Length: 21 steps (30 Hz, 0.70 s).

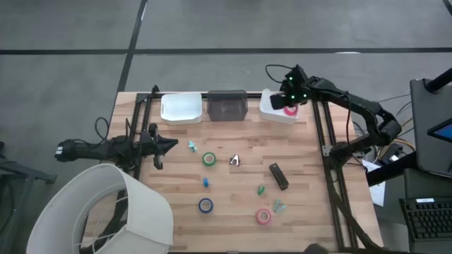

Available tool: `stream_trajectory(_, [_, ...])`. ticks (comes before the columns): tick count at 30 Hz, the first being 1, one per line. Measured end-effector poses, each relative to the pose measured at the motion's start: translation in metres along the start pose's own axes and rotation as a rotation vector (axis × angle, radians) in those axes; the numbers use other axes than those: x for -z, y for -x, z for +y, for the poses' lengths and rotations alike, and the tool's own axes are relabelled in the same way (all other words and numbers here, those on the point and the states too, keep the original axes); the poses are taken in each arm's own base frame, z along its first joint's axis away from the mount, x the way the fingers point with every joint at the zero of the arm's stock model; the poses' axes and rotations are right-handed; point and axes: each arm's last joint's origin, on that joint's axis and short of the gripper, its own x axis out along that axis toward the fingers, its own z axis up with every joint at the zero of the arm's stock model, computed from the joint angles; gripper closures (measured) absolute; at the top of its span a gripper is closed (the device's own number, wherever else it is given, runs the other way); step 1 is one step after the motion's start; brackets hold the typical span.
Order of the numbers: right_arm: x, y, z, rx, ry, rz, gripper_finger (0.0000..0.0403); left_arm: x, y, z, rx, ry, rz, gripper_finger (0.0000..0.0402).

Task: Pick and place Stapler, Stapler remover, tape
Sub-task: Put the green tape into the right white bin

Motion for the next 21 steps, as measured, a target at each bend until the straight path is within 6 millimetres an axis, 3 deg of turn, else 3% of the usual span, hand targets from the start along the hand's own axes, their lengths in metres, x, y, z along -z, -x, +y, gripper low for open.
stream_trajectory(10, [0.031, -0.009, 0.104, -0.264, 0.221, 0.001, 0.0277, 0.0, 0.0, 0.0, -0.001, 0.0, 0.0, 0.0376])
stream_trajectory(21, [0.055, -0.056, 0.191, -0.409, 0.337, 0.168, 0.0278, 0.0, 0.0, 0.0, -0.001, 0.0, 0.0, 0.0376])
